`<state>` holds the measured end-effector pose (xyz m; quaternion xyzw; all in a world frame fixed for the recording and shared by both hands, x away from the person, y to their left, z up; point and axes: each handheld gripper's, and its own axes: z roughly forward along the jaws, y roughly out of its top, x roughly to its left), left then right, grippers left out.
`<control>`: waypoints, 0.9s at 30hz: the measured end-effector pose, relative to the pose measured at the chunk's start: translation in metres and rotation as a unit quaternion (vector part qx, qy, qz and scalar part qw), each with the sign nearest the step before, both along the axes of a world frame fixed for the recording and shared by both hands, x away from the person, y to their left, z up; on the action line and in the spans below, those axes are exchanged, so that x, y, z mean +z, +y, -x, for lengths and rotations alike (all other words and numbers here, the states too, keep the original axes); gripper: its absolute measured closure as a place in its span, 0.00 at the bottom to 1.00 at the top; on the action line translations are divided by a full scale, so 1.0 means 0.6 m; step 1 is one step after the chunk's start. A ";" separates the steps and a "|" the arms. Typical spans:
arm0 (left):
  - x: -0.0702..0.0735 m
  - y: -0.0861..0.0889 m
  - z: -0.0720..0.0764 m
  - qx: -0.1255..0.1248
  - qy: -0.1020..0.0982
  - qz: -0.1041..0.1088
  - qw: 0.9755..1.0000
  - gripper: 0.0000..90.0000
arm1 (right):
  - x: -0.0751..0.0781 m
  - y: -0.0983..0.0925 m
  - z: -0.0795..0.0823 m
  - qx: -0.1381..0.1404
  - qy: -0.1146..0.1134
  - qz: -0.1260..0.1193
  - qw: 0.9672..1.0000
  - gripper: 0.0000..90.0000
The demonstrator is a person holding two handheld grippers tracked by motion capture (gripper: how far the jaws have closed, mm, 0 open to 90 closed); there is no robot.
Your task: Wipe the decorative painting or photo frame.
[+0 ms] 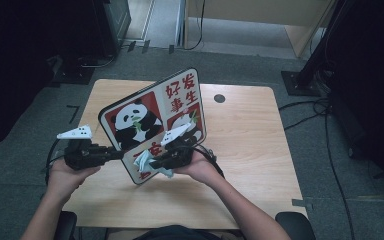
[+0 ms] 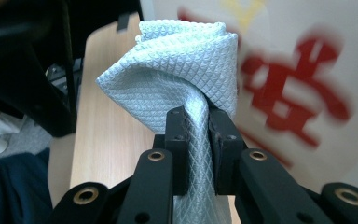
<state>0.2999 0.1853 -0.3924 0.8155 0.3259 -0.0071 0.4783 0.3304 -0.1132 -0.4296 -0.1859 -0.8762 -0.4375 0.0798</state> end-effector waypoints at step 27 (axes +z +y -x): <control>0.010 0.057 0.014 0.028 -0.015 0.015 0.999 0.83 | 0.259 0.090 -0.033 0.014 -0.080 -0.023 0.996 0.89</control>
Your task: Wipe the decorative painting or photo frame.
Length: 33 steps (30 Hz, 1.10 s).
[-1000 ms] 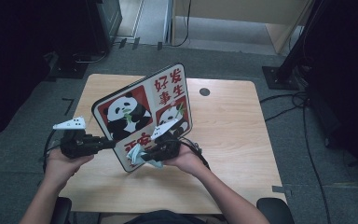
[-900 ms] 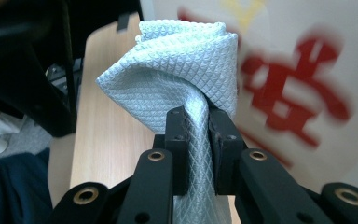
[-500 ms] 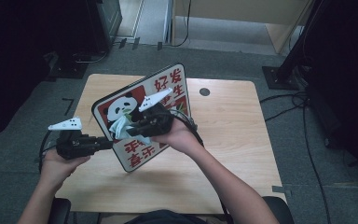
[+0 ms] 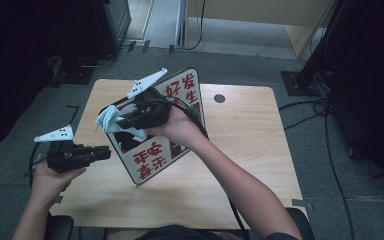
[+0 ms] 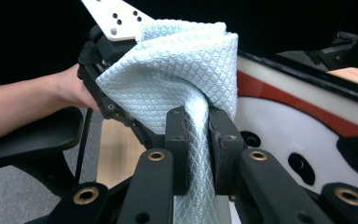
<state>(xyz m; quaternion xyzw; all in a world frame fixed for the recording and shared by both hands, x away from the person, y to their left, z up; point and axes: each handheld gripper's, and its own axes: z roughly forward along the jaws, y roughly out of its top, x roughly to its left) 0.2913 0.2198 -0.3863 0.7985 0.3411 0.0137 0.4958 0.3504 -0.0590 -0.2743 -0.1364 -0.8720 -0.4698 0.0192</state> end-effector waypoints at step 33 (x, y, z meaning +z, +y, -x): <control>0.007 -0.024 -0.034 -0.021 -0.003 0.017 1.000 0.93 | -0.043 0.016 0.003 0.011 0.012 0.019 1.000 0.90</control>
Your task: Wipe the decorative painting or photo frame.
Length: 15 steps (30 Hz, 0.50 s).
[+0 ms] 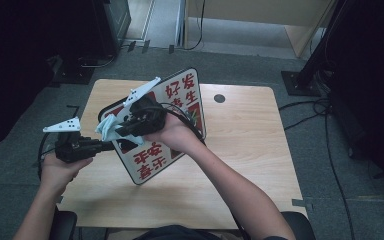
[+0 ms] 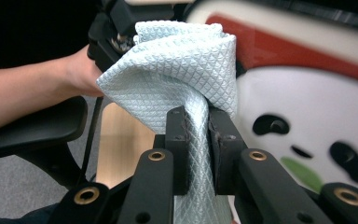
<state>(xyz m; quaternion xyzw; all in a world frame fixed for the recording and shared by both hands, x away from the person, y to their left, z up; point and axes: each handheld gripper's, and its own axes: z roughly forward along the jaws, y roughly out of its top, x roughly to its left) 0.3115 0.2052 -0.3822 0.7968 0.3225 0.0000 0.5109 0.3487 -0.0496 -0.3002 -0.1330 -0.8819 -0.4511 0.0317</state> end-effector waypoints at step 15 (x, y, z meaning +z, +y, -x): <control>0.000 0.001 0.000 -0.002 -0.001 0.001 1.000 0.93 | -0.069 -0.016 0.012 -0.003 0.017 -0.005 1.000 0.90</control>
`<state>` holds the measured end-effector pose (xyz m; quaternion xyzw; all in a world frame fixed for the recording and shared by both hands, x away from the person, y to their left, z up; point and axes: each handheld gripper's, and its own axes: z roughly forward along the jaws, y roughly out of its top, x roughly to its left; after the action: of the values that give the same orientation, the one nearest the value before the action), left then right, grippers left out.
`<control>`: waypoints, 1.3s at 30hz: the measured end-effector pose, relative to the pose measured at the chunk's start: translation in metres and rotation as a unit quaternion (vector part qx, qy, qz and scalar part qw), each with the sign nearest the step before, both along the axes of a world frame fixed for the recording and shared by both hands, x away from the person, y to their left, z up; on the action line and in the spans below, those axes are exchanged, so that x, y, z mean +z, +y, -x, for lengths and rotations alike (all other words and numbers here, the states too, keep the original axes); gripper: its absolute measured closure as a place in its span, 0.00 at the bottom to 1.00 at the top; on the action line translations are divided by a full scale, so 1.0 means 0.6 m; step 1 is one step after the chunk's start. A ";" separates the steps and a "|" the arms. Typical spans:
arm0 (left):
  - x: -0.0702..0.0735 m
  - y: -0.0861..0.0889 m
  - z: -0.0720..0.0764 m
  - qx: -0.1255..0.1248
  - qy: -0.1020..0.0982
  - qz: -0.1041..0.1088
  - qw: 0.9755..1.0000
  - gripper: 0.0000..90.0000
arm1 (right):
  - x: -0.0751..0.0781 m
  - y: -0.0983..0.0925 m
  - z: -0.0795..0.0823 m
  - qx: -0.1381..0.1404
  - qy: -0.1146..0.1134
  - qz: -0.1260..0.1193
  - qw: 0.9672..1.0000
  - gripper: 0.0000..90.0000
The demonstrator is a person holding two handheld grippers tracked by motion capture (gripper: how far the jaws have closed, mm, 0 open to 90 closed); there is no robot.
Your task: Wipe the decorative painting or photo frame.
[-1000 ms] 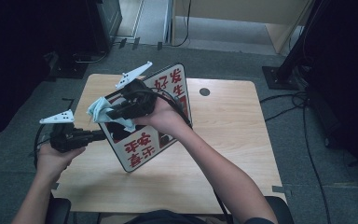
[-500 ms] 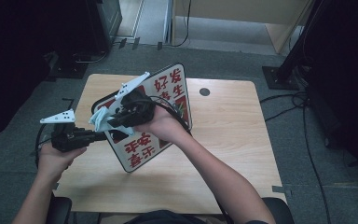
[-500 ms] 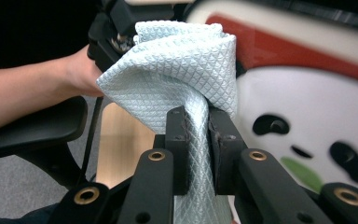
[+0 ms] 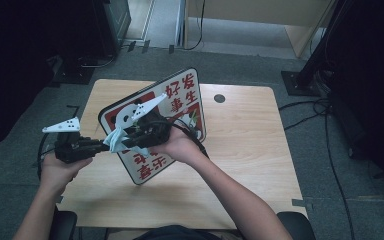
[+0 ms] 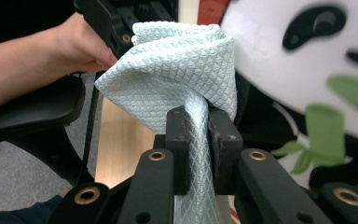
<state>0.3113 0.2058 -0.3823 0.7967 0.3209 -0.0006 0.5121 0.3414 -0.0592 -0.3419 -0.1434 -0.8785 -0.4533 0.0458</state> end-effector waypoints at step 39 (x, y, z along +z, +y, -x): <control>-0.003 0.000 0.000 0.001 0.002 -0.004 1.000 0.91 | -0.224 -0.037 0.046 -0.010 0.058 0.043 0.997 0.90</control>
<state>0.3110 0.2059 -0.3842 0.7985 0.3230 0.0001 0.5080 0.3135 -0.0814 -0.4761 -0.1797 -0.8915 -0.4068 0.0864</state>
